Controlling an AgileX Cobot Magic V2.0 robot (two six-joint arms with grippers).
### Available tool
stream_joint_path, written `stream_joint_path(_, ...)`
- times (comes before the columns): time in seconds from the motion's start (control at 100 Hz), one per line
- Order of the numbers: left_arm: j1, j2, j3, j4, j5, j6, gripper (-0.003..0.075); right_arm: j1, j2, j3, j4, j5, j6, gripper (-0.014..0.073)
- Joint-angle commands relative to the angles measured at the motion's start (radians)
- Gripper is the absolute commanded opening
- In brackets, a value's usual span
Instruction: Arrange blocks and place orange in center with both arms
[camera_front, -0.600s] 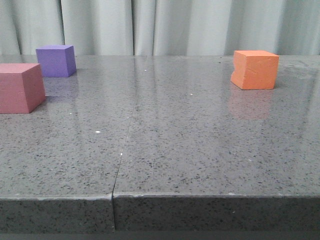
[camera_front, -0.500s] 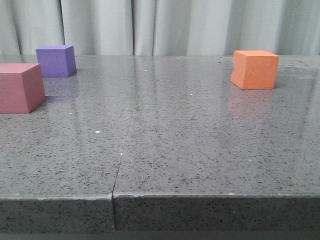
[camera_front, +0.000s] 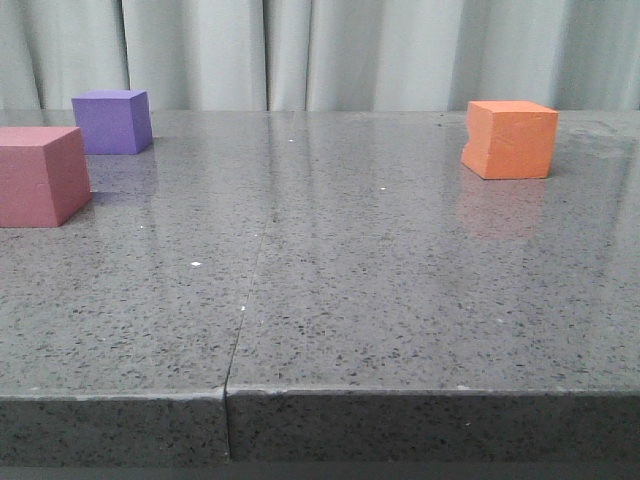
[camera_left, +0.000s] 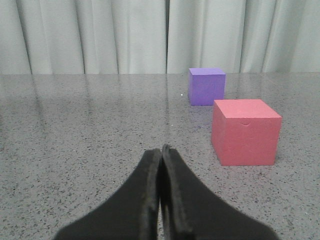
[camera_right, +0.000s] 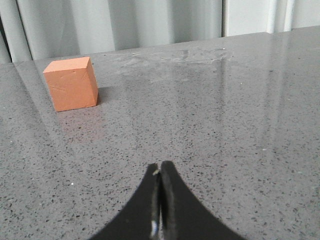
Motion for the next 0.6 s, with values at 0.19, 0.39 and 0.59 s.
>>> stream_joint_path(0.19, -0.004, -0.032, 0.047, -0.003, -0.078, -0.008, -0.002, -0.008, -0.021, -0.019, -0.013, -0.101, -0.012, -0.0068)
stream_joint_path(0.39, -0.004, -0.032, 0.047, -0.003, -0.078, -0.008, -0.002, -0.008, -0.021, -0.02, -0.003, -0.108, -0.011, -0.0068)
stream_joint_path(0.59, -0.004, -0.032, 0.047, -0.003, -0.078, -0.008, -0.002, -0.008, -0.02, -0.029, 0.005, -0.107, 0.009, -0.0068)
